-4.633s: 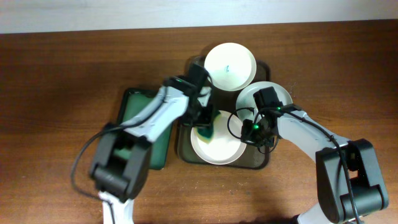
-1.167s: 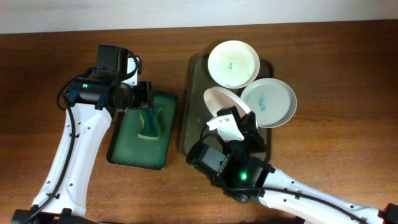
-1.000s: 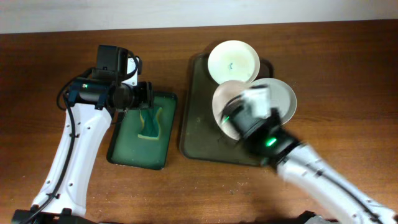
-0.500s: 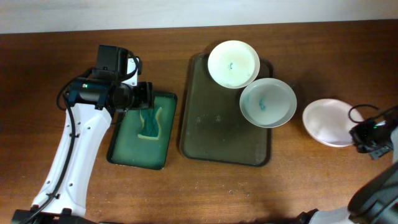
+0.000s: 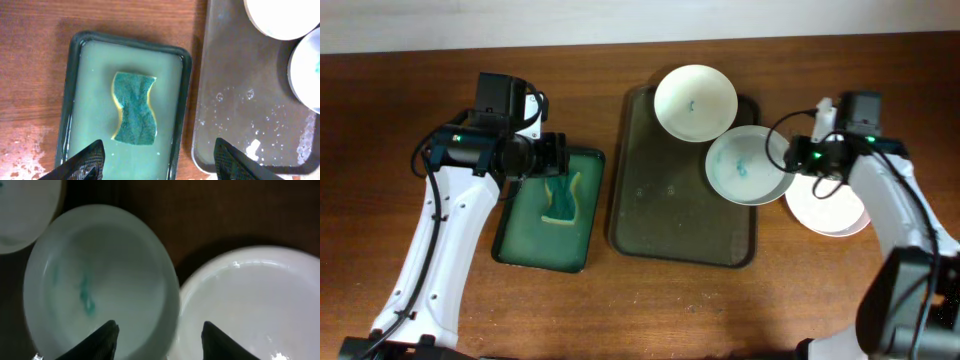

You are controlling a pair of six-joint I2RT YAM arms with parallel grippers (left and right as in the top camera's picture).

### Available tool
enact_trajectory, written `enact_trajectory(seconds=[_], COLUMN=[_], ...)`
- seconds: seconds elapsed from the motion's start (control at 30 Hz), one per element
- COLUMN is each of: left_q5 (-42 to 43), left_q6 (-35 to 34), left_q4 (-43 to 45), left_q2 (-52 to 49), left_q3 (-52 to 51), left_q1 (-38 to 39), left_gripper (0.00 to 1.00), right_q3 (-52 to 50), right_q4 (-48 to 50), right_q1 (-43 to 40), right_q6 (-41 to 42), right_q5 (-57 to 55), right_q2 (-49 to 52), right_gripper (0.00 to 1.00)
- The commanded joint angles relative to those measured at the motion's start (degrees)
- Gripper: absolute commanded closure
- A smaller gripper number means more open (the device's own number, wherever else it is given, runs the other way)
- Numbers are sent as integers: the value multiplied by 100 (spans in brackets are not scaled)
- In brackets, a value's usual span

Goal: Clean dirty plates on tray and stack at the side
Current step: 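Slide the right-side plate down the tray and grip its rim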

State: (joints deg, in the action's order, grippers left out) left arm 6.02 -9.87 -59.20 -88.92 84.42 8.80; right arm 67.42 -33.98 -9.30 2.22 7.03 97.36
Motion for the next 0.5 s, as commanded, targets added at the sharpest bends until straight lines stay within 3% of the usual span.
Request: enact_trajectory(seconds=[0.0, 0.1, 0.17, 0.37, 0.47], left_q5=[17, 20, 17, -503, -503], left_q6=[59, 59, 59, 33, 9], left_q4=[0, 0, -7, -343, -293], left_q2=[39, 39, 39, 39, 20], left_q3=[4, 4, 4, -7, -168], left_q1=[-35, -35, -35, -39, -52], left_gripper=[31, 31, 32, 38, 39], right_q3=[52, 50, 70, 330, 319], right_q4=[280, 291, 4, -1552, -2269], right_q1=[105, 105, 105, 205, 835], right_q6=[-133, -13, 131, 166, 284], right_q5=[-549, -470, -426, 474, 616], right_q2=[551, 737, 715, -396, -614], right_gripper=[47, 67, 96, 96, 96])
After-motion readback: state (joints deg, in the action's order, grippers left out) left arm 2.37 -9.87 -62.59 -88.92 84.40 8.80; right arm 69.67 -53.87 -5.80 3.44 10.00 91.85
